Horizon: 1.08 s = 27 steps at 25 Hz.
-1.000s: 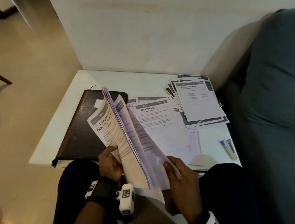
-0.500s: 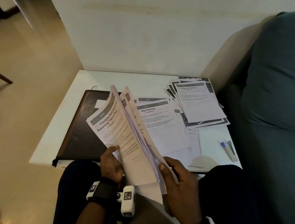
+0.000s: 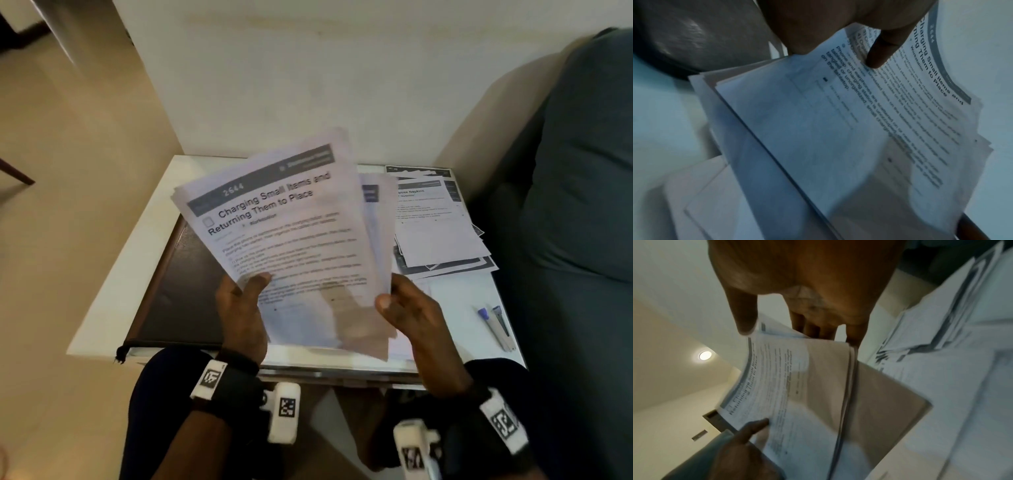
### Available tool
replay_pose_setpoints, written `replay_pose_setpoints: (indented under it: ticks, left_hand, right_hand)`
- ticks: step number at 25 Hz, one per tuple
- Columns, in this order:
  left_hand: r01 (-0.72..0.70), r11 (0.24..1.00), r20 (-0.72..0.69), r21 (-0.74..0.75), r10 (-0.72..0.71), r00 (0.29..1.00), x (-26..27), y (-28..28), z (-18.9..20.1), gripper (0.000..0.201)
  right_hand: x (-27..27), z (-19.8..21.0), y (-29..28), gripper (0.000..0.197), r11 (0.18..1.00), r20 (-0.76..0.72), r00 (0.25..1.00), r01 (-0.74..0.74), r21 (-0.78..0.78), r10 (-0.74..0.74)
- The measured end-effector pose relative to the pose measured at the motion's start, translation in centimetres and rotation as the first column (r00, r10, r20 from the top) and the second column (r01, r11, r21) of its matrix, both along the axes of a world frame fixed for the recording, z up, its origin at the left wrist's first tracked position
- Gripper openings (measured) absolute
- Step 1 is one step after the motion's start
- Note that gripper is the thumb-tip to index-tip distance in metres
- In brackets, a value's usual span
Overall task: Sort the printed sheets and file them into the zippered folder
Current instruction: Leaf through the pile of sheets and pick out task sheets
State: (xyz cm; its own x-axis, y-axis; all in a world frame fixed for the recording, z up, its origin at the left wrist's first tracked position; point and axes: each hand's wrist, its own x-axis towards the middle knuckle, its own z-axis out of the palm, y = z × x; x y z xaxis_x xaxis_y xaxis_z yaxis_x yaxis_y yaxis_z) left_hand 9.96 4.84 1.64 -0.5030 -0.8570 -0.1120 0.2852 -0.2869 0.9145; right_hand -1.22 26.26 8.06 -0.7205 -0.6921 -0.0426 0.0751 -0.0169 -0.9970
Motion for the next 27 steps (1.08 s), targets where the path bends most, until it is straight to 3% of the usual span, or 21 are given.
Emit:
replay_pose_setpoints:
  ticks: [3, 6, 11, 14, 16, 19, 22, 24, 27]
  left_hand:
    - [0.028, 0.983, 0.0, -0.18, -0.028, 1.0, -2.0, 0.8, 1.2, 0.032]
    - [0.04, 0.966, 0.083, -0.255, -0.019, 0.996, -2.7, 1.8, 0.0, 0.034]
    - [0.076, 0.971, 0.247, -0.227, -0.018, 0.969, -2.5, 2.0, -3.8, 0.048]
    - [0.108, 0.973, 0.31, -0.203, -0.041, 0.95, -2.7, 2.1, -3.8, 0.06]
    - [0.116, 0.972, 0.326, -0.205, -0.044, 0.944, -2.7, 1.8, -3.2, 0.058]
    - [0.09, 0.967, 0.308, -0.238, -0.013, 0.951, -1.5, 1.2, -2.7, 0.046]
    - [0.125, 0.978, 0.317, -0.167, -0.066, 0.946, -0.2, 1.1, -3.2, 0.044]
    - [0.141, 0.988, 0.352, -0.065, -0.109, 0.93, 0.3, 1.3, -4.1, 0.042]
    - [0.047, 0.999, 0.384, 0.029, -0.054, 0.922, 1.1, 1.2, -5.4, 0.039]
  right_hand:
    - [-3.1, -0.9, -0.9, 0.026, 0.979, -0.148, 0.982, 0.139, 0.149, -0.117]
    - [-4.5, -3.4, -0.9, 0.041, 0.969, -0.184, 0.964, 0.215, 0.119, -0.192]
    - [-3.7, -6.1, -1.2, 0.064, 0.953, -0.208, 0.965, 0.204, 0.225, -0.157]
    - [-3.4, -7.5, -2.0, 0.065, 0.933, -0.184, 0.976, 0.175, 0.314, -0.121]
    - [-3.5, -7.6, -2.4, 0.064, 0.942, -0.19, 0.975, 0.167, 0.293, -0.113]
    - [-3.7, -6.6, -2.8, 0.048, 0.954, -0.176, 0.978, 0.157, 0.256, -0.114]
    - [-3.7, -6.8, -3.3, 0.018, 0.935, -0.106, 0.992, 0.106, 0.339, -0.074]
    - [-3.3, -7.6, -3.9, 0.025, 0.905, -0.047, 0.999, 0.016, 0.425, 0.005]
    - [-3.8, -8.3, -4.5, 0.035, 0.908, 0.092, 0.993, -0.1, 0.406, 0.069]
